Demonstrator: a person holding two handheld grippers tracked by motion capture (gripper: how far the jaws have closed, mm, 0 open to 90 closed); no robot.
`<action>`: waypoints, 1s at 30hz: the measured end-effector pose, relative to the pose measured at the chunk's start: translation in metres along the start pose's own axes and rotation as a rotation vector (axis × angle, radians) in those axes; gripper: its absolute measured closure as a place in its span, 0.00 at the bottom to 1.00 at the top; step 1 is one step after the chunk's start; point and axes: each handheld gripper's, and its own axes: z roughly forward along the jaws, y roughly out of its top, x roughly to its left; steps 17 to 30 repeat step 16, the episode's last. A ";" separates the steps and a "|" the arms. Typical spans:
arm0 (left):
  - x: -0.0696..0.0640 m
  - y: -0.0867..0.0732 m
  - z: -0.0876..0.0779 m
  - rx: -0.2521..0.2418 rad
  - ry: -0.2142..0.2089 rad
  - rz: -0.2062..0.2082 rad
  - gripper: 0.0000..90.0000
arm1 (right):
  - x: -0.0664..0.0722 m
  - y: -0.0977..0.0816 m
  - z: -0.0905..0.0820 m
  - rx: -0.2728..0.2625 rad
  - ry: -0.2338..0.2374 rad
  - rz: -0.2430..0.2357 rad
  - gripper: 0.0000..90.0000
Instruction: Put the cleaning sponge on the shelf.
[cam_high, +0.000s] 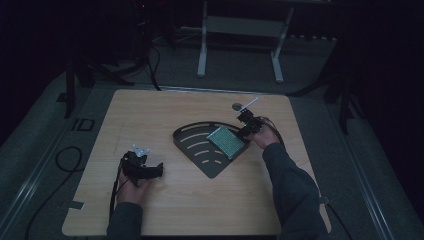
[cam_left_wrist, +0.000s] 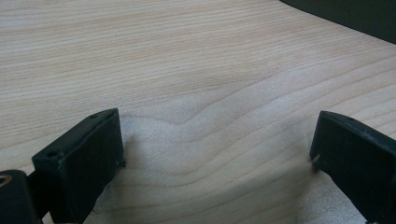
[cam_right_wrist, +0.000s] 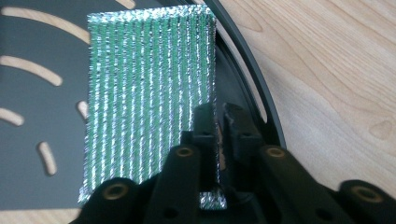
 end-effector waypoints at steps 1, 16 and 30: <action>0.000 0.000 0.000 0.000 0.000 0.000 0.03 | 0.000 -0.002 -0.003 -0.013 0.005 -0.001 0.87; 0.000 0.000 0.000 -0.001 0.000 -0.001 0.03 | 0.017 -0.031 -0.029 -0.168 0.038 -0.024 0.59; 0.000 0.000 0.000 -0.001 0.000 -0.001 0.03 | 0.017 -0.031 -0.029 -0.168 0.038 -0.024 0.59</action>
